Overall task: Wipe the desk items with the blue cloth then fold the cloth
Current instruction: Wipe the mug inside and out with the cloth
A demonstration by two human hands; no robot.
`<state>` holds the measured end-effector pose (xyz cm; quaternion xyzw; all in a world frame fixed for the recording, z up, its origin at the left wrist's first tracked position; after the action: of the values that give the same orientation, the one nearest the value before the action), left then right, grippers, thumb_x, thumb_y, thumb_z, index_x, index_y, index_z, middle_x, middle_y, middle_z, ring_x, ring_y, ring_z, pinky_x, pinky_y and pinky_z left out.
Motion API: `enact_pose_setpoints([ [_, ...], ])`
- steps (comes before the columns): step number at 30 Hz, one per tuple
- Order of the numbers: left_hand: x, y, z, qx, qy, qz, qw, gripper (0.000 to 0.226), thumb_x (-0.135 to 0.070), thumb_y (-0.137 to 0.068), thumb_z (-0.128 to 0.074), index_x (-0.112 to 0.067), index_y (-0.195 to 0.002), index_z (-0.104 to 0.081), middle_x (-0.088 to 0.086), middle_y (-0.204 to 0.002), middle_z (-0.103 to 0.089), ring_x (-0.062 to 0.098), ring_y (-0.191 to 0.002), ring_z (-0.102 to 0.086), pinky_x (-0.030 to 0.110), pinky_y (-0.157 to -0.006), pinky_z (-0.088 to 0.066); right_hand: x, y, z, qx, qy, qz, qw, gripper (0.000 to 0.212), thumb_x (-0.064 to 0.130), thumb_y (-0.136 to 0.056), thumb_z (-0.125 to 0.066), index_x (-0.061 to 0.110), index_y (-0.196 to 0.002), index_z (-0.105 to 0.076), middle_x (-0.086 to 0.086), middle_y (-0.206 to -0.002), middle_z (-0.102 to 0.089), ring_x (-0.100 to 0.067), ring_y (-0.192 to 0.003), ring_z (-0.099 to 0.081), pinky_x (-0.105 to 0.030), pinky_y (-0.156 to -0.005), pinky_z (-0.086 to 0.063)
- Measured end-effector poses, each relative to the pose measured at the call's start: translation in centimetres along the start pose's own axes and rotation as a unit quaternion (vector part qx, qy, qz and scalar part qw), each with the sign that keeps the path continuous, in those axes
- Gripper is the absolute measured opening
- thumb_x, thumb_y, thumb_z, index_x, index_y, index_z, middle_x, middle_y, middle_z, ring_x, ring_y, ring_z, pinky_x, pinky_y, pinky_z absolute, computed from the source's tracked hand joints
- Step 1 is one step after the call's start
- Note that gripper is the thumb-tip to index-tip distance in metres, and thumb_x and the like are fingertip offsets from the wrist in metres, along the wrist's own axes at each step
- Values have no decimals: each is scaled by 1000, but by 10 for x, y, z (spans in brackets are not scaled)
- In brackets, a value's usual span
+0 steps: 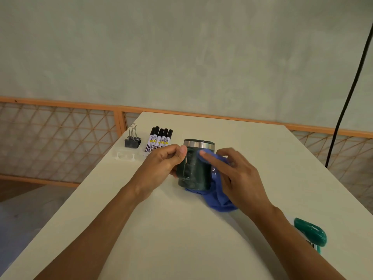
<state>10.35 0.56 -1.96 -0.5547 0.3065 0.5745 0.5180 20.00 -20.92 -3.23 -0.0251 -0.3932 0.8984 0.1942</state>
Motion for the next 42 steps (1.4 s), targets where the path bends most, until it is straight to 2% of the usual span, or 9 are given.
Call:
enact_pose_setpoints([
  [3,1,0,2,-6,-18,-3,1000,43,-44,-110,-53,-7,-98,-72,18,-95,-71,18,-79,-66,32,-71,-58,3,-10,-4,-19,-4,-31,999,47,33,-111,-34,34,-153,-56,2,-128,-57,-10,-96,-50,-27,-76,-50],
  [9,-1,1,4,-9,-36,-12,999,44,-46,-110,-53,-9,-97,-74,17,-93,-73,27,-80,-69,32,-72,-60,2,12,-8,51,5,103,993,59,4,-99,-59,36,-148,-62,0,-126,-61,-24,-100,-60,-41,-65,-54],
  [13,-3,1,-1,0,-41,-11,999,44,-47,-109,-53,-10,-99,-73,15,-94,-74,38,-88,-70,31,-71,-60,3,-3,-2,17,42,61,997,54,12,-100,-50,35,-148,-61,-3,-129,-60,-24,-99,-59,-42,-62,-58],
  [17,-2,1,1,-11,-49,-5,999,41,-48,-108,-53,-14,-101,-75,11,-95,-74,29,-84,-71,28,-68,-61,10,-9,-8,6,44,32,998,62,8,-97,-64,35,-152,-56,-4,-134,-57,-25,-104,-60,-43,-65,-61],
  [24,5,-2,2,-49,11,22,999,48,-45,-108,-55,-1,-103,-74,17,-94,-74,16,-76,-68,29,-66,-57,11,16,-12,56,-2,84,995,54,11,-102,-51,34,-149,-61,-1,-124,-59,-22,-95,-58,-39,-65,-56],
  [32,10,-3,3,-92,106,78,987,41,-39,-110,-54,-6,-112,-78,7,-91,-78,15,-76,-71,22,-59,-55,12,24,-11,94,-31,82,992,53,18,-108,-37,42,-150,-58,5,-120,-60,-19,-95,-57,-34,-65,-52],
  [35,12,-4,5,-91,112,85,986,44,-42,-110,-54,-5,-114,-78,11,-95,-77,18,-81,-70,23,-61,-56,1,24,-13,50,-44,29,997,51,18,-106,-42,40,-149,-60,4,-119,-63,-19,-93,-61,-38,-67,-56],
  [38,13,-4,5,-93,107,87,986,44,-43,-110,-53,-8,-115,-79,18,-103,-78,18,-84,-71,24,-63,-57,-9,22,-13,23,-65,-32,997,47,23,-109,-49,35,-154,-55,5,-128,-64,-18,-102,-64,-40,-77,-59],
  [42,12,-4,5,-110,122,94,982,40,-41,-110,-54,-10,-113,-79,14,-101,-79,16,-81,-72,25,-63,-59,3,24,-15,34,-60,28,997,47,16,-110,-51,35,-153,-57,7,-115,-61,-11,-89,-55,-29,-71,-51],
])
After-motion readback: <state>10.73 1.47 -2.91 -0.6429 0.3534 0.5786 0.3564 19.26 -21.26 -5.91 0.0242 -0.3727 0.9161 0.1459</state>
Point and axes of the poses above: each hand's wrist, its own y-axis away from the middle knuckle, its own z-axis out of the back of the hand, x = y × z, the point moved 3 cm from there along -y, towards the middle knuckle
